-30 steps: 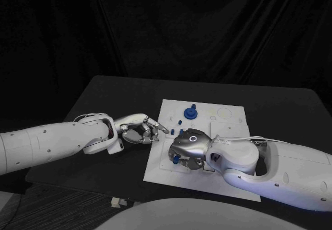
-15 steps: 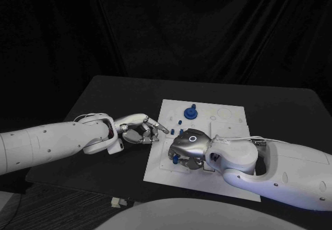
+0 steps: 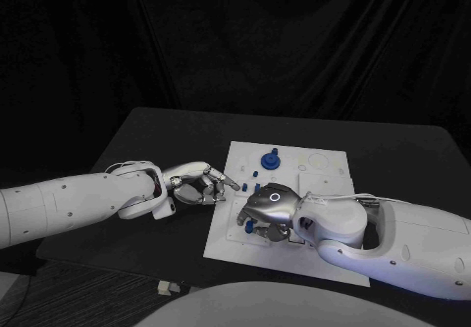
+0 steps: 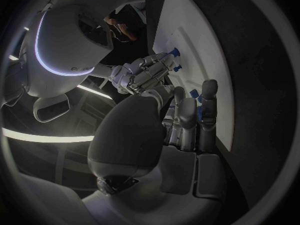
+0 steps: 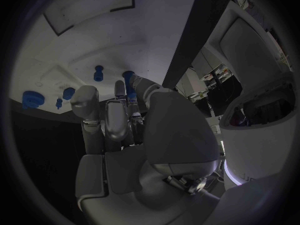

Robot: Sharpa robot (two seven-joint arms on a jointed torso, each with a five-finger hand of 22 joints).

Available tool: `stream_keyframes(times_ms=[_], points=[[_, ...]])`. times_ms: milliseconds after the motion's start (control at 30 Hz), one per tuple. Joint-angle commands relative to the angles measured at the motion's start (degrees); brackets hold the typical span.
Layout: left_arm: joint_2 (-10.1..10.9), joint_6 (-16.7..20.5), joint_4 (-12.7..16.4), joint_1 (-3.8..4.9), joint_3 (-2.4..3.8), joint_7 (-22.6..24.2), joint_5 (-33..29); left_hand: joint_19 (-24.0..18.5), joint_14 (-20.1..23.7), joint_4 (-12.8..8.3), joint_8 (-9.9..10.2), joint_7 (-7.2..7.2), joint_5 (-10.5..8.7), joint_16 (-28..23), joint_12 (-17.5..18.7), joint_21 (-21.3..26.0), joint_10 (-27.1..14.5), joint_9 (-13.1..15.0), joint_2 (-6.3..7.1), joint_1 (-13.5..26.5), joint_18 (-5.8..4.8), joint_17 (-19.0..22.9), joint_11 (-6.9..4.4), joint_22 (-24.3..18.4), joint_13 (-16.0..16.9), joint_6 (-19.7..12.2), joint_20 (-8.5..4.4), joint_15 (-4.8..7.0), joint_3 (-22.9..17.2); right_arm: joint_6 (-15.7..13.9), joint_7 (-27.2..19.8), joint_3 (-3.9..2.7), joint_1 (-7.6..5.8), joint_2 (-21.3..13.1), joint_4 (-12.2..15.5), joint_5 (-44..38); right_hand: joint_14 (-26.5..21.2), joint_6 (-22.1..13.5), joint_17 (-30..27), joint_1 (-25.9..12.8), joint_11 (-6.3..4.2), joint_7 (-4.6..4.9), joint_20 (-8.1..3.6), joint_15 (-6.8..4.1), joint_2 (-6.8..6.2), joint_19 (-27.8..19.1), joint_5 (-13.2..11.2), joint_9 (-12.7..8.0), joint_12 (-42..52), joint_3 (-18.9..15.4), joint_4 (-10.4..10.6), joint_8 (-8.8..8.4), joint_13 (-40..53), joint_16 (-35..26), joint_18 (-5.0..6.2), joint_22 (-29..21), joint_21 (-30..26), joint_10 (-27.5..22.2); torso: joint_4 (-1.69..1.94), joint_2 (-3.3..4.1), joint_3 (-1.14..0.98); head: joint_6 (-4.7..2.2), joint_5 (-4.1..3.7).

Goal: Assemble the parts on the task board

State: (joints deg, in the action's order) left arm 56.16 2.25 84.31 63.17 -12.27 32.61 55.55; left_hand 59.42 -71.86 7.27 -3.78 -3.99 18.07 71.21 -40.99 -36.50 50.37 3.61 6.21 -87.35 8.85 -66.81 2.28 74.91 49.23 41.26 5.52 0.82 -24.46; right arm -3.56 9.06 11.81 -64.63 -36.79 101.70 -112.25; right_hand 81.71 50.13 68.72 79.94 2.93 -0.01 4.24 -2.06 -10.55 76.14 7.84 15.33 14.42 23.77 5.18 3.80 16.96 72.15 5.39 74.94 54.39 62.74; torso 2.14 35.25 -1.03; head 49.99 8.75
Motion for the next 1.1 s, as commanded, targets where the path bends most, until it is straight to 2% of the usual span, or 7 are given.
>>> stream_keyframes(times_ms=[33, 167, 433, 667, 833, 933, 1100], points=[[-0.1, -0.6, 0.1, -0.06, 0.04, 0.7, -0.6, -0.5, 0.5, 0.0, 0.3, 0.06, 0.20, -0.4, 0.2, 0.3, -0.2, -0.1, 0.42, -0.2, 0.60, 0.0, -0.11, 2.4, -0.1, -0.3, -0.09, -0.12, -0.2, -0.3, 1.2, -0.01, 0.15, -0.3, 0.3, -0.6, -0.6, -2.9, -0.4, -0.9, 0.17, -0.94, 0.07, 0.14, -0.27, -0.7, -1.9, -1.1, -0.1, -0.7, 1.0, -0.22, 0.0, -0.4, 1.12, 6.3, -1.0, -1.3, 0.00, 0.02, -0.01, 0.01, -0.01], [-0.1, -0.6, 0.1, -0.06, 0.04, 0.7, -0.6, -0.5, 0.5, 0.0, 0.3, 0.06, 0.20, -0.4, 0.2, 0.3, -0.2, -0.1, 0.42, -0.2, 0.60, 0.0, -0.11, 2.4, -0.1, -0.3, -0.09, -0.12, -0.2, -0.7, 1.3, -0.01, 0.15, -0.6, 0.3, -0.6, -1.2, -4.9, -1.2, -1.2, 0.67, -1.41, 0.42, 0.49, -0.58, -1.3, -3.5, -2.3, -0.3, -2.6, 2.5, -0.07, -0.1, -0.9, 1.34, 6.0, -2.6, -3.1, -0.02, 0.01, 0.00, 0.01, 0.13], [-0.1, -0.6, 0.1, -0.06, 0.04, 0.7, -0.6, -0.5, 0.5, -0.1, 0.3, 0.03, 0.25, -0.4, 0.3, 0.3, -0.2, -0.1, 0.45, -0.2, 0.60, 0.1, -0.10, 2.4, -0.2, -0.2, -0.08, -0.13, -0.3, -1.7, 1.3, -0.01, 0.14, -1.0, 0.4, -0.6, -1.6, -5.6, -1.8, -1.0, 0.95, -1.69, 0.66, 0.75, -0.59, -1.8, -4.2, -3.2, -0.1, -4.3, 3.7, 0.10, 0.0, -1.3, 1.53, 5.7, -4.1, -4.2, 0.00, 0.00, -0.01, 0.01, 0.10], [0.0, -0.5, 0.2, -0.06, 0.04, 0.7, -0.6, -0.5, 0.5, -0.1, 0.3, 0.03, 0.25, -0.4, 0.3, 0.3, -0.2, -0.1, 0.45, -0.2, 0.60, 0.1, -0.10, 2.4, -0.2, -0.2, -0.08, -0.13, -0.3, -5.7, 0.9, -0.02, -0.38, -3.3, 2.0, -0.6, -2.7, -6.5, -3.0, -1.8, 1.27, -2.48, 1.05, 1.10, -1.22, -2.8, -5.0, -4.7, 0.2, -8.4, 6.8, 0.13, 0.3, -2.1, 1.85, 5.3, -6.8, -7.3, 0.01, 0.01, -0.01, 0.01, 0.15], [0.1, -0.3, 0.3, -0.06, 0.04, 0.7, -0.6, -0.5, 0.5, -0.2, 0.3, 0.02, 0.27, -0.4, 0.3, 0.3, -0.2, -0.1, 0.46, -0.2, 0.60, 0.1, -0.10, 2.4, -0.2, -0.2, -0.08, -0.13, -0.3, -10.0, 0.0, -0.03, -2.58, -6.1, 4.3, 1.4, -3.1, -6.7, -3.3, -3.8, 1.39, -2.61, 1.16, 1.19, -1.90, -3.1, -5.1, -5.4, 0.6, -11.9, 10.3, 0.38, 0.7, -2.2, 1.91, 5.2, -7.6, -9.3, 0.01, -0.01, -0.01, 0.01, 0.01], [0.2, -0.2, 0.3, -0.06, 0.04, 0.8, -0.6, -0.5, 0.5, -0.2, 0.3, 0.02, 0.27, -0.4, 0.3, 0.3, -0.2, -0.1, 0.46, -0.2, 0.60, 0.1, -0.10, 2.4, -0.2, -0.2, -0.08, -0.13, -0.3, -12.1, -0.3, -0.03, -4.87, -8.3, 6.2, 3.9, -2.4, -5.6, -2.4, -2.4, 1.28, -2.13, 1.05, 1.06, -0.82, -2.4, -5.0, -5.7, 2.0, -14.0, 11.2, 0.97, 1.3, -1.1, 1.81, 5.5, -6.7, -9.0, 0.02, 0.00, -0.01, 0.01, -0.10], [0.2, 0.0, 0.4, -0.06, 0.04, 0.7, -0.6, -0.5, 0.5, -0.2, 0.2, 0.01, 0.29, -0.4, 0.4, 0.2, -0.1, -0.1, 0.44, -0.2, 0.59, 0.1, -0.09, 2.5, -0.3, -0.1, -0.07, -0.14, -0.3, -15.6, -1.2, -0.03, -8.91, -12.3, 8.5, 9.0, -2.2, -4.2, -2.3, -1.3, 1.08, -1.64, 1.02, 0.97, 0.47, -1.9, -4.7, -5.9, 3.3, -14.1, 11.2, 1.66, 1.8, -0.9, 1.76, 5.6, -6.4, -8.3, 0.01, 0.00, -0.01, 0.01, -0.22]])
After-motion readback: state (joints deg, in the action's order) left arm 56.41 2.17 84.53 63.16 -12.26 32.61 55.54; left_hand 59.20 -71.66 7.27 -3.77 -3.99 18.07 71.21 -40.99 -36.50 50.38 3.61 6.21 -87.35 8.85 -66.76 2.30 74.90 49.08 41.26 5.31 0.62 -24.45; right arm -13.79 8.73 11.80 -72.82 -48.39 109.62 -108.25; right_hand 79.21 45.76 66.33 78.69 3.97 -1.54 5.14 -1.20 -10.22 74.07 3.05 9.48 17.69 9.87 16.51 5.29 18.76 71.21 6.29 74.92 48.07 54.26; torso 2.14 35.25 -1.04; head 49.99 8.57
